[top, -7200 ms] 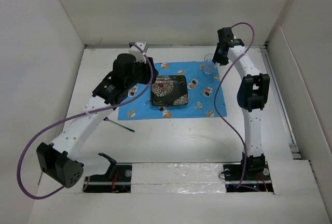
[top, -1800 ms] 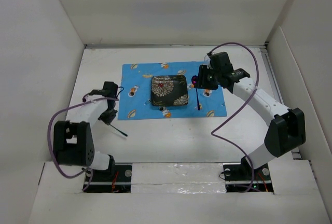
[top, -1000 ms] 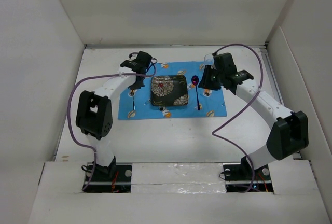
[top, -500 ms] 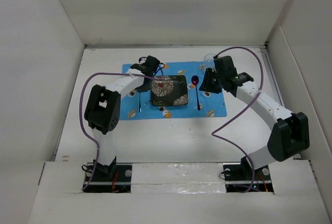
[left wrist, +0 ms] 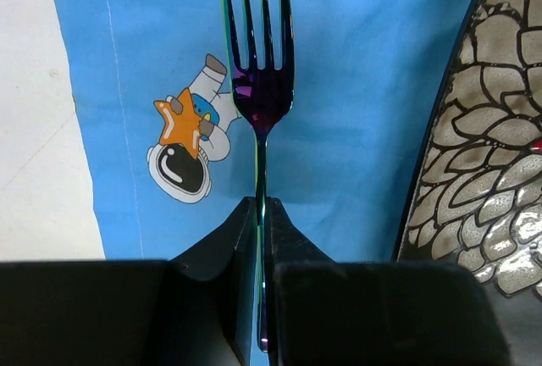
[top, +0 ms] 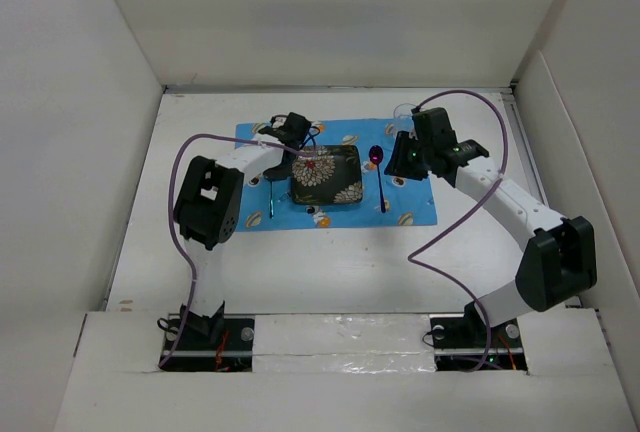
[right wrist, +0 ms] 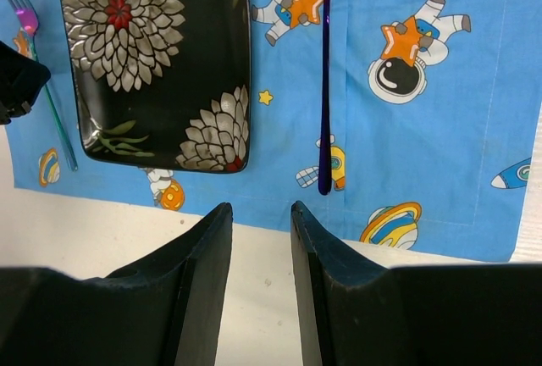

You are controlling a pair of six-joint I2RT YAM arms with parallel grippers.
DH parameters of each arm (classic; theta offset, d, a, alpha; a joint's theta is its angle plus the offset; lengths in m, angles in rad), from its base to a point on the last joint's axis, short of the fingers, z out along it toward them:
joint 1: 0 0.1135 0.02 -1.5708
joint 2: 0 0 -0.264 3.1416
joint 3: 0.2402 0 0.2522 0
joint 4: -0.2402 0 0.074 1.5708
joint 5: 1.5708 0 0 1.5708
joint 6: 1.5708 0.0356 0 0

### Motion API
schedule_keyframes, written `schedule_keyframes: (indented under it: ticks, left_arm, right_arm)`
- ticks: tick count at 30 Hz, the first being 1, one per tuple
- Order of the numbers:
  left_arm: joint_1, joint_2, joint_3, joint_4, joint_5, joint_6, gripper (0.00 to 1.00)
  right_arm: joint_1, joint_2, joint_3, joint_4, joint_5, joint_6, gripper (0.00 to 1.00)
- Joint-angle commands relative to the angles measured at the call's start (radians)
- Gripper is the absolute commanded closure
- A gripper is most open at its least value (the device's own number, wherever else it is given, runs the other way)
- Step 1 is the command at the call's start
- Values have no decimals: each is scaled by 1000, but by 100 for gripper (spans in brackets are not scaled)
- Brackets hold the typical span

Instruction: Set the dinner table for one person

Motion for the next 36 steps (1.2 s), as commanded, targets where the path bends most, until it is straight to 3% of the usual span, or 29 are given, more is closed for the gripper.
schedule_keyframes:
  ticks: [1, 10, 20, 23, 26, 27, 31, 34, 35, 36]
  left_arm:
    - [0, -20, 15, 17, -38, -13, 100]
    - [0, 7, 20, 20, -41, -10, 100]
    - [0, -98, 12, 18, -58, -27, 64]
    - [0, -163, 55, -23, -81, -42, 62]
    - [0, -280, 97, -26, -67, -47, 63]
    - [0, -316, 106, -29, -52, -53, 63]
    - [0, -511, 187, -25, 15, -79, 63]
    - [18, -666, 215, 20, 104, -94, 51]
    - [27, -740, 224, 35, 126, -102, 49]
    - [27, -770, 232, 40, 126, -111, 48]
  right_arm:
    - [5, -20, 26, 8, 19, -3, 61]
    - [15, 3, 66, -10, 35, -17, 60]
    - [15, -2, 171, -64, 60, -42, 60]
    - [15, -20, 210, -73, 48, -40, 61]
    - [5, -54, 280, -72, -21, -33, 79]
    - [5, -63, 306, -72, -55, -29, 100]
    - [5, -159, 435, -47, -69, -31, 100]
    - [-8, -239, 515, 3, -8, -32, 99]
    - [-8, -293, 539, 20, 15, -37, 93]
    - [-22, -321, 559, 31, 98, -43, 81]
